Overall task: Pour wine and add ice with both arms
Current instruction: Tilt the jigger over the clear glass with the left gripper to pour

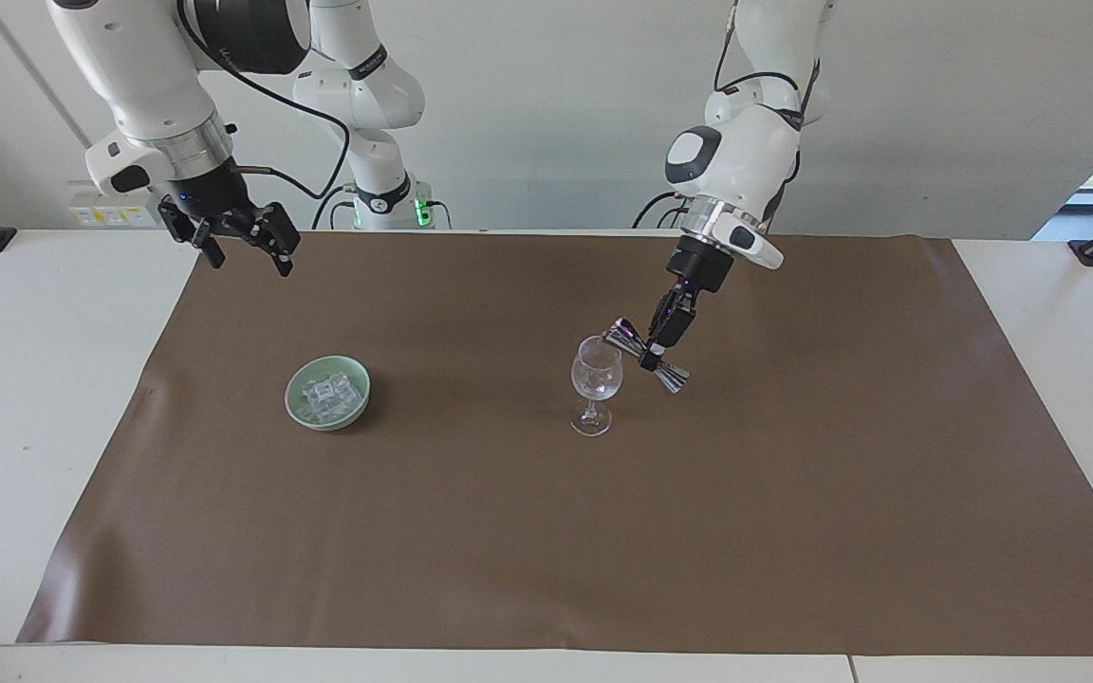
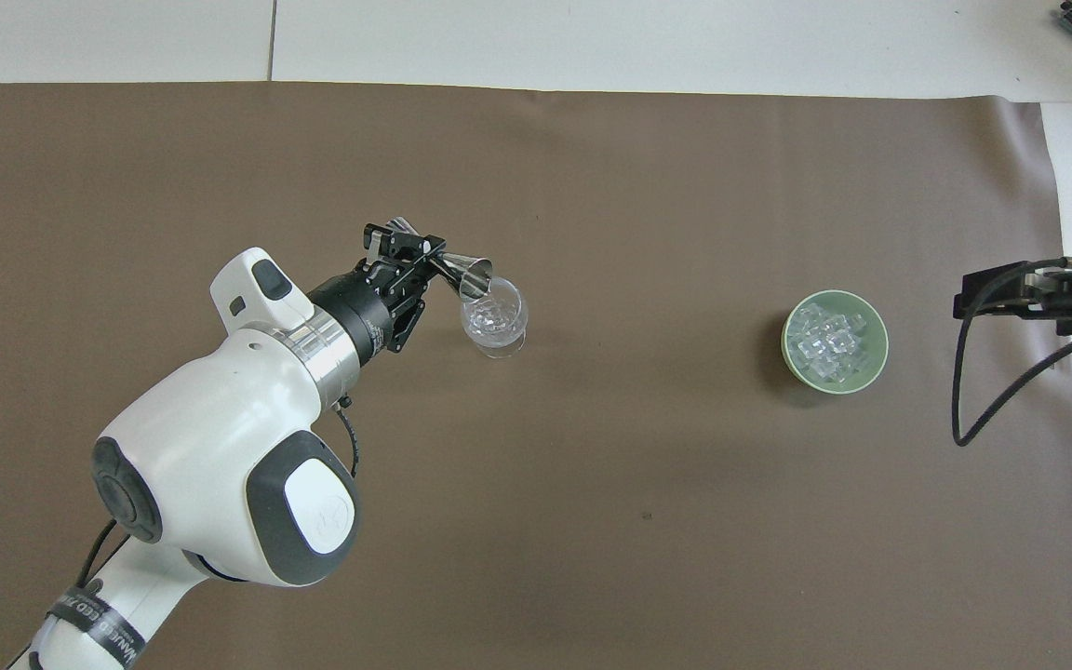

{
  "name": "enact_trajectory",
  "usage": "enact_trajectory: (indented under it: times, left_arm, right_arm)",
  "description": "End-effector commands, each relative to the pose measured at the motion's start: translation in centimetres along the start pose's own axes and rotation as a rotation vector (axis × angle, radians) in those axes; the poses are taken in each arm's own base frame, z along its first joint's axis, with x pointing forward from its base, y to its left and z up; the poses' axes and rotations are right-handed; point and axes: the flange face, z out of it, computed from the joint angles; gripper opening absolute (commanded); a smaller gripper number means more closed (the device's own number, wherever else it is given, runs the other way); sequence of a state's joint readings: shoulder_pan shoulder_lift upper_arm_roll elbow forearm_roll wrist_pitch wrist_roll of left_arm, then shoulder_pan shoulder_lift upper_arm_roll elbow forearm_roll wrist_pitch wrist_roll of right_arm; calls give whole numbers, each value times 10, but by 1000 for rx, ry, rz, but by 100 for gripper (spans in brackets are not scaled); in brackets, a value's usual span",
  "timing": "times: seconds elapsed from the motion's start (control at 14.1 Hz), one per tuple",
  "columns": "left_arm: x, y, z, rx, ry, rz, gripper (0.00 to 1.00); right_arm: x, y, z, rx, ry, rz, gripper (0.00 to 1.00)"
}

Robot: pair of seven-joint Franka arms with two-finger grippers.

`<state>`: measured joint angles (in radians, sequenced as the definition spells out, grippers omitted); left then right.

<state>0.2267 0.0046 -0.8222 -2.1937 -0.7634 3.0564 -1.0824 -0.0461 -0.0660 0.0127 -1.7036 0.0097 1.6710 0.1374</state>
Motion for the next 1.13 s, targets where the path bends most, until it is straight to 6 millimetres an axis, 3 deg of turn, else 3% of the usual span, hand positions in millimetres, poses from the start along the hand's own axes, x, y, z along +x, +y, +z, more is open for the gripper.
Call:
enact_trajectory:
  times: [0.0, 0.57, 1.06]
  left_arm:
    - [-5, -5, -6, -22, 35, 62, 0]
    - [-5, -5, -11, -74, 79, 164, 0]
    - [-20, -6, -11, -76, 78, 339, 0]
  right_arm:
    - [-1, 2, -4, 9, -7, 19, 100]
    - [-1, 3, -4, 9, -7, 20, 100]
    - [-1, 3, -4, 9, -7, 20, 100]
